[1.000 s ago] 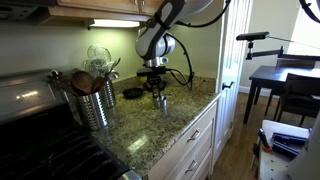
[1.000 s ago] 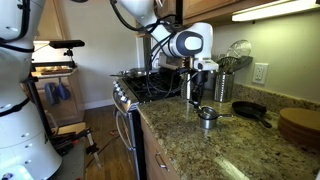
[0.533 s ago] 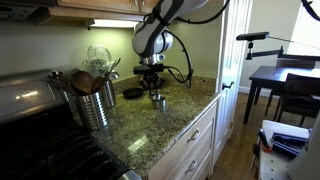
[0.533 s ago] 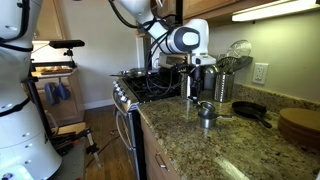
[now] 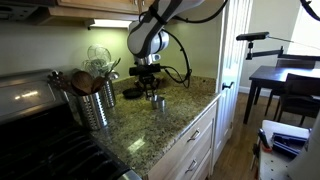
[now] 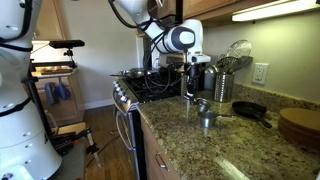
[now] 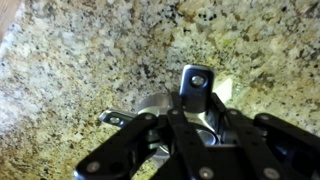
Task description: Unstack the cups
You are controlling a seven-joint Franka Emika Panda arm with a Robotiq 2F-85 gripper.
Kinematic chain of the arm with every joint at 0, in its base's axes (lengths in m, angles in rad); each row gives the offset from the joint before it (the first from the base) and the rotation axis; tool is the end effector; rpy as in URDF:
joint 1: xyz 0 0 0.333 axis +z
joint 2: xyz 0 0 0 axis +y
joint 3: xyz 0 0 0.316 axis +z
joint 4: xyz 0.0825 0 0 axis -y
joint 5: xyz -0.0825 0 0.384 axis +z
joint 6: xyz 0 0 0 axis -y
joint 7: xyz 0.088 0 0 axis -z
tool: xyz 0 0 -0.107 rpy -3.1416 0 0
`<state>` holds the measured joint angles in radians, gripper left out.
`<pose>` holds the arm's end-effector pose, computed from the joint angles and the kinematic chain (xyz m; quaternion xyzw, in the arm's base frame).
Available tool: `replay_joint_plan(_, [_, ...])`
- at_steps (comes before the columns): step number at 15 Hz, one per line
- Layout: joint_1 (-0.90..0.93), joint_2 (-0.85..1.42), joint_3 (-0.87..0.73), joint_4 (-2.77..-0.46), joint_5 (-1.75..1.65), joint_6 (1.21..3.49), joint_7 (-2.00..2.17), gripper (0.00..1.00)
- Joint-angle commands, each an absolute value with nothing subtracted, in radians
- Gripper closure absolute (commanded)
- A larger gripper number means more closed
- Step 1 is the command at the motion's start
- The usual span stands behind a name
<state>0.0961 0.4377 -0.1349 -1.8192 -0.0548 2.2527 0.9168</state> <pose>0.6454 -0.0203 0.2999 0.8975 -0.4382 0.0207 0.0453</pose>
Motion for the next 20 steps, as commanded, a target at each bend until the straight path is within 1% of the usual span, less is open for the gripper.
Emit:
replay_joint_plan(1, [0.112,0.417,-0.119,-1.805,-0.082,2.2,0.912,0.88])
replay_joint_plan(8, [0.127,0.432,-0.09,-1.777,-0.095,2.163,0.888,0.88])
replay_joint_plan(9, [0.129,0.434,-0.087,-1.776,-0.095,2.162,0.885,0.89])
replay_joint_plan(10, [0.129,0.436,-0.085,-1.776,-0.094,2.159,0.882,0.94])
replay_joint_plan(11, [0.129,0.44,-0.081,-1.776,-0.09,2.156,0.876,0.96])
replay_joint_plan(12, [0.129,0.442,-0.079,-1.776,-0.092,2.151,0.872,0.94])
replay_joint_plan(13, [0.128,0.445,-0.075,-1.774,-0.088,2.147,0.858,0.71])
replay_joint_plan(14, [0.128,0.447,-0.073,-1.773,-0.089,2.144,0.845,0.7])
replay_joint_plan(20, [0.125,0.445,-0.067,-1.78,-0.093,2.144,0.714,0.33])
